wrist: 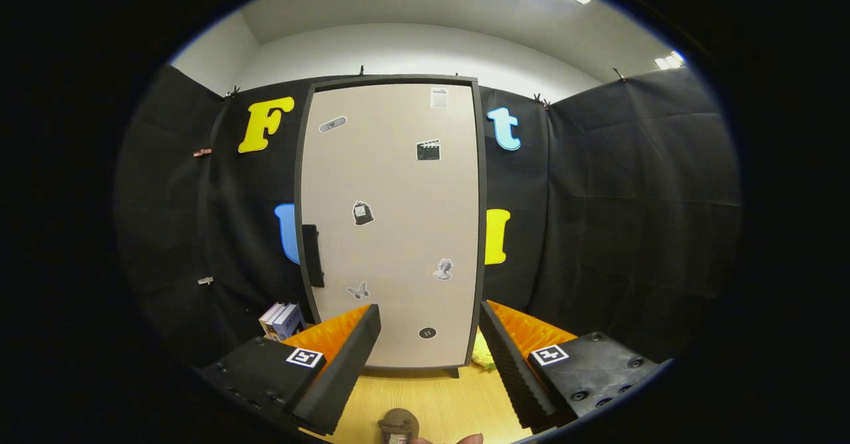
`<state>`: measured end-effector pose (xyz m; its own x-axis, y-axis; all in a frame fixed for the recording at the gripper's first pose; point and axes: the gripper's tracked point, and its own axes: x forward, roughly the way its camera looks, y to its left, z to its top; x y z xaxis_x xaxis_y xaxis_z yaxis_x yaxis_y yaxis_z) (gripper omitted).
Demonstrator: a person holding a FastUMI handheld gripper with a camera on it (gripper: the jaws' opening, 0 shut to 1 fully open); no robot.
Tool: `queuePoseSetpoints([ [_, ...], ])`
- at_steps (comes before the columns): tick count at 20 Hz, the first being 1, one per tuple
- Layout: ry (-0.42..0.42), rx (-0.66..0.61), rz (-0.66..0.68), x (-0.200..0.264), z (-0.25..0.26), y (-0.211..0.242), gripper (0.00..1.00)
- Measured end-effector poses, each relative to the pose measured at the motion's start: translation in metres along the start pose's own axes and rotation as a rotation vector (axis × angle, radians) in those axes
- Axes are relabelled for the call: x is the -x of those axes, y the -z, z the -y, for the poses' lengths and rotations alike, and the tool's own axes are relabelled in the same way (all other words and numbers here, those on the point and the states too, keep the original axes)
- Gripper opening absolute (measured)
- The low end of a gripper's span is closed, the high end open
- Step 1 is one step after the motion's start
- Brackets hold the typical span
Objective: Open the shoe cabinet door, grab the shoes and put them into the shoe cabinet, then close the shoe cabinet door.
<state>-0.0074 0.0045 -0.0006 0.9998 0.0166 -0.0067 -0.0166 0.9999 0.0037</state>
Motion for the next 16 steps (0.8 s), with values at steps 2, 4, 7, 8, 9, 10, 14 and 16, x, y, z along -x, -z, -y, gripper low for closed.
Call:
queuePoseSetpoints([
  [2, -0.004, 0.002, -0.002, 0.000, -0.001, 0.000, 0.97],
  [4, -0.005, 0.003, -0.005, -0.001, -0.001, 0.000, 0.97],
  [7, -0.008, 0.001, -0.005, -0.003, -0.003, -0.002, 0.97],
  [8, -0.009, 0.000, -0.002, -0.005, -0.004, -0.004, 0.97],
  [9, -0.013, -0.004, -0.001, -0.007, -0.007, -0.007, 0.97],
  [10, -0.023, -0.009, 0.003, -0.008, -0.012, -0.010, 0.97],
  [14, -0.081, -0.027, 0.013, -0.024, -0.045, -0.022, 0.97],
  [16, -0.110, -0.031, 0.017, -0.036, -0.067, -0.026, 0.97],
])
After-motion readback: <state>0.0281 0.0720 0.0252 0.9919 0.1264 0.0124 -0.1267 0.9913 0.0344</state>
